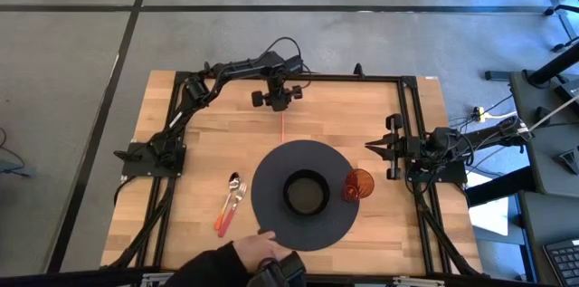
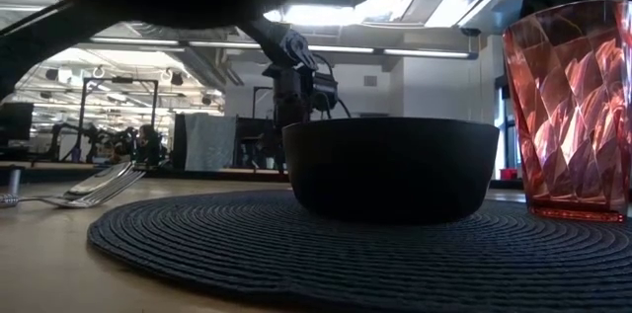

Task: Pick & Place Utensil
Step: Put the red straw into the orange cup on the mat

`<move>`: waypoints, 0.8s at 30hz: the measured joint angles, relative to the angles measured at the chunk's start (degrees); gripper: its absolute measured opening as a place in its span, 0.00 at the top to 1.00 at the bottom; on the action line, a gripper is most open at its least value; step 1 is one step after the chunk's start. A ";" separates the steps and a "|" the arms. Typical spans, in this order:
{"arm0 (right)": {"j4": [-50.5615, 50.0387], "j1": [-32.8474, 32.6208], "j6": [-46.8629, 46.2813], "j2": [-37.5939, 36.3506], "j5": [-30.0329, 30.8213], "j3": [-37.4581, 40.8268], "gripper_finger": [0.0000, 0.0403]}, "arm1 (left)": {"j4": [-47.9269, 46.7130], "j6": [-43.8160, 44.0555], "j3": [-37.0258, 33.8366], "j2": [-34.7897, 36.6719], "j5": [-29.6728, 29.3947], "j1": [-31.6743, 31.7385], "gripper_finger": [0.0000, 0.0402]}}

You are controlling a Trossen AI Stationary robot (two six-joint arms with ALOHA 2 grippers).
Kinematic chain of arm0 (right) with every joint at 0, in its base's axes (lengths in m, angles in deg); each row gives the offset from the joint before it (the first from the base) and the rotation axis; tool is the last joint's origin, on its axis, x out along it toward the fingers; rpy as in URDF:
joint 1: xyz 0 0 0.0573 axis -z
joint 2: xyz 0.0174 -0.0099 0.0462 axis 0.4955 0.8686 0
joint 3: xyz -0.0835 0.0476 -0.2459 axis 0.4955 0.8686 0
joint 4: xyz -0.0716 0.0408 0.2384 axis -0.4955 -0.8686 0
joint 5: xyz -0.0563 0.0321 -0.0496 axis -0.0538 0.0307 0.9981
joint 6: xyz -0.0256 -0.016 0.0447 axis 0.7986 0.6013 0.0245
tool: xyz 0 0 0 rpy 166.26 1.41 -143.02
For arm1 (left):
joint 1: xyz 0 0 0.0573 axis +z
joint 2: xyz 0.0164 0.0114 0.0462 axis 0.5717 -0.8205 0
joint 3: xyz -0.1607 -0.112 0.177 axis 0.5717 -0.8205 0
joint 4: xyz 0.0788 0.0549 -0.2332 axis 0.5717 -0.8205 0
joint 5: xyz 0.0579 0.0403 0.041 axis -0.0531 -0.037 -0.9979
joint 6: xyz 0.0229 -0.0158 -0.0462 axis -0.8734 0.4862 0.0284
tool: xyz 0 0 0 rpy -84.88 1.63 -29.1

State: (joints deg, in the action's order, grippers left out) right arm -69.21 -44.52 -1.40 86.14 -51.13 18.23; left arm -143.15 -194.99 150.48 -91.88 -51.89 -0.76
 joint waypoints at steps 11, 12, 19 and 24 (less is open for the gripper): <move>0.00 -0.01 -0.02 0.01 -0.02 0.00 0.94 | -3.12 -6.68 0.22 0.02 10.16 2.28 0.74; 0.00 0.01 -0.02 0.01 0.00 0.00 0.94 | -3.44 -7.66 0.22 0.02 10.90 2.44 0.75; 1.34 0.01 0.04 -0.01 2.19 0.00 0.94 | -2.87 -10.09 0.22 0.02 15.13 3.24 0.74; 2.59 0.03 0.97 0.01 3.54 0.00 0.94 | -3.56 -9.89 0.22 0.02 15.51 3.18 0.72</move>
State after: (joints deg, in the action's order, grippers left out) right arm -66.62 -44.49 -0.44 86.15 -47.59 18.23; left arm -146.71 -204.88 150.70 -91.86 -36.39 2.42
